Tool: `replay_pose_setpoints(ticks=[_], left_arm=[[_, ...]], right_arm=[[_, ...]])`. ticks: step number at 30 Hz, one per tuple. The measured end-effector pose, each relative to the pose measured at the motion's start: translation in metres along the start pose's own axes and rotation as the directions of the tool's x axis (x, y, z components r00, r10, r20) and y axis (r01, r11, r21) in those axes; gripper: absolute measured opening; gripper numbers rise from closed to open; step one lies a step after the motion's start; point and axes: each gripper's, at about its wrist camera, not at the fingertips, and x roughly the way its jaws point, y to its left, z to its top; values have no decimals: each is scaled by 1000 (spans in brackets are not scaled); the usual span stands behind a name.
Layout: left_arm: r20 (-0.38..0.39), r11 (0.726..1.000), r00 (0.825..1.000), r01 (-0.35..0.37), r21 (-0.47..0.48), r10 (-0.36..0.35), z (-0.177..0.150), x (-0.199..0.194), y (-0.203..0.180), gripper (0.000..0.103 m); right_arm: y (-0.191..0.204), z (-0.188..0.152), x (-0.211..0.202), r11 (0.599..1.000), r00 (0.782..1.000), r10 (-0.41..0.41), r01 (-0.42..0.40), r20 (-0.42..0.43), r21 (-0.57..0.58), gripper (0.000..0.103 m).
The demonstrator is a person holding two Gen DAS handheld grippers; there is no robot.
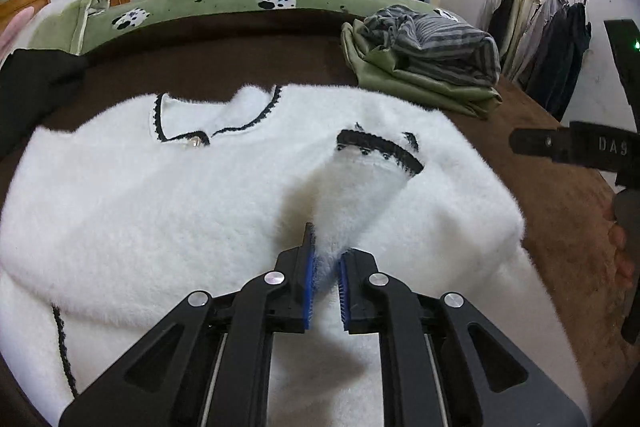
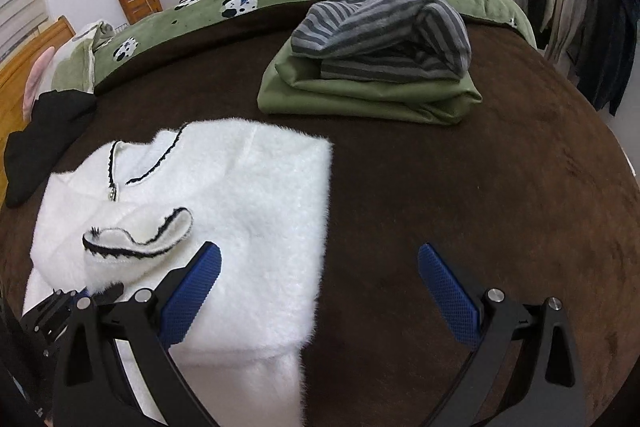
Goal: Fold large clothes
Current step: 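Lift the sleeve with the left tool, fold it across the front, release, then bring both tools down to the cardigan hem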
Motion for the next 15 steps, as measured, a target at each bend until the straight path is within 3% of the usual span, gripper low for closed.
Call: replay_pose_setpoints(ticks=[6, 8, 9, 10, 12, 15], left_arm=[[-13, 1000, 1000, -5, 8, 5, -2, 2, -5, 15], [-17, 1000, 1000, 14, -4, -14, 0, -1, -5, 31], [-17, 999, 999, 31, -13, -31, 2, -4, -5, 62], [-2, 999, 999, 41, -16, -41, 3, -12, -5, 83], [34, 1000, 999, 10, 10, -11, 4, -28, -6, 95], [7, 998, 999, -53, 43, 53, 9, -46, 5, 96]], right_arm=[[2, -4, 5, 1000, 1000, -4, 4, -28, 0, 97], [3, -4, 2, 1000, 999, -4, 4, -32, -4, 97], [5, -2, 0, 1000, 999, -1, 1, -40, -7, 97], [7, 0, -2, 1000, 999, -12, 11, -45, -20, 97], [14, 3, -8, 997, 999, -36, 34, -37, -62, 97], [32, 9, -18, 992, 999, -23, 19, -29, -121, 97]])
